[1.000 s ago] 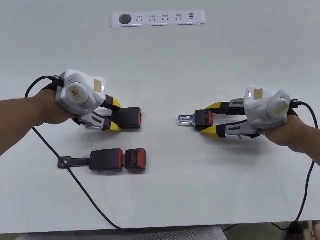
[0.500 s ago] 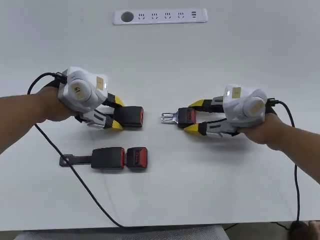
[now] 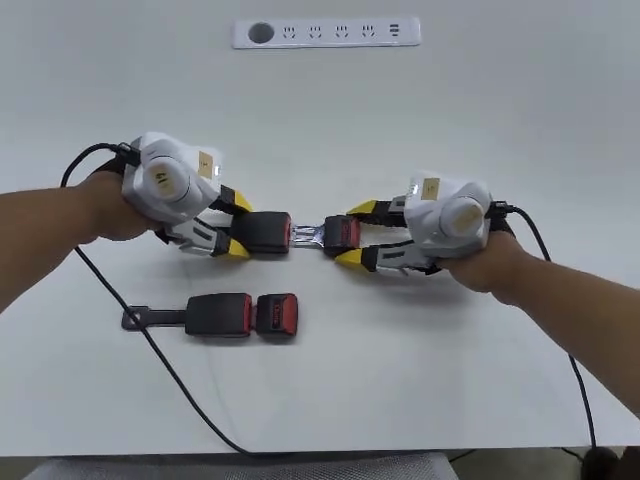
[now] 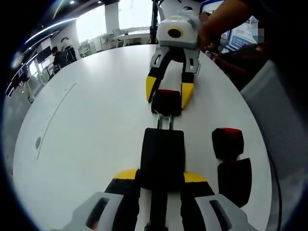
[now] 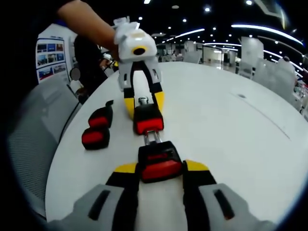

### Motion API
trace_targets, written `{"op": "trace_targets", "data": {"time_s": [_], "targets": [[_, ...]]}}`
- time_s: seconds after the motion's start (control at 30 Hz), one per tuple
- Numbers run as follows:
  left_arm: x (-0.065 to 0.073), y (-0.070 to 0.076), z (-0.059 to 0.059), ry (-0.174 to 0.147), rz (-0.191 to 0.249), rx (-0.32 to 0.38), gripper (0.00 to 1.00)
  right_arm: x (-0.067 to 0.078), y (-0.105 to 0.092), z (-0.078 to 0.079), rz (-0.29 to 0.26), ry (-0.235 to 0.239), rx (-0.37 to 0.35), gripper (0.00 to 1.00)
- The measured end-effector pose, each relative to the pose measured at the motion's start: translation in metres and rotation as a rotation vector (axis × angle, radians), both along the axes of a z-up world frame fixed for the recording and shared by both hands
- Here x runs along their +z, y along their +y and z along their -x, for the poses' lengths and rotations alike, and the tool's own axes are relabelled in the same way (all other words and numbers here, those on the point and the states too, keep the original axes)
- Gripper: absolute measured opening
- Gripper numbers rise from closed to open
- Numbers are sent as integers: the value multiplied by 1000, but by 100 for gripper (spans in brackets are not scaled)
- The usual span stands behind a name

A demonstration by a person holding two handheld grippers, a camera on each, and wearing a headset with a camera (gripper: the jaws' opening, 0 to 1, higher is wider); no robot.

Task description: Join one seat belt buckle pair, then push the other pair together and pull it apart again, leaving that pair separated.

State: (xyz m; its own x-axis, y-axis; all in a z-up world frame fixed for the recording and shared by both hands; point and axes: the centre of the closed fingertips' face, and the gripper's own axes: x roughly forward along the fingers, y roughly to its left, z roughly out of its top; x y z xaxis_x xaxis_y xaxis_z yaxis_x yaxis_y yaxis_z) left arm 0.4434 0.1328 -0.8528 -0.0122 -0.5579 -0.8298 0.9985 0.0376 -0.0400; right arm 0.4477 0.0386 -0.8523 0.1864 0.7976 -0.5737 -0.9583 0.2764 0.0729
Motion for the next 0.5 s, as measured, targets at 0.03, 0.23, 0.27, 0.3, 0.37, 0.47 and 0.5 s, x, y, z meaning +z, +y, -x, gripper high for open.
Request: {"op": "trace_targets", "data": {"time_s": [0.03, 0.23, 0.27, 0.3, 0.37, 0.47, 0.5], "targets": [[0, 0, 0, 0, 0, 3, 33, 0, 3, 2, -1, 0, 2, 36], [0, 0, 1, -5, -6, 1, 33, 2, 9, 3, 11, -6, 18, 36], [0, -1, 1, -5, -7, -2, 33, 2, 11, 3, 11, -4, 21, 36], [0, -1, 1, -6, -9, -3, 33, 1, 14, 2, 12, -7, 23, 36], [0, -1, 1, -5, -5, -1, 33, 1, 14, 3, 21, -7, 26, 36], [0, 0, 1, -6, 1, 3, 33, 1, 13, 4, 13, 2, 18, 36], [0, 0, 1, -7, 1, 4, 33, 1, 13, 5, 12, 4, 16, 36]]}}
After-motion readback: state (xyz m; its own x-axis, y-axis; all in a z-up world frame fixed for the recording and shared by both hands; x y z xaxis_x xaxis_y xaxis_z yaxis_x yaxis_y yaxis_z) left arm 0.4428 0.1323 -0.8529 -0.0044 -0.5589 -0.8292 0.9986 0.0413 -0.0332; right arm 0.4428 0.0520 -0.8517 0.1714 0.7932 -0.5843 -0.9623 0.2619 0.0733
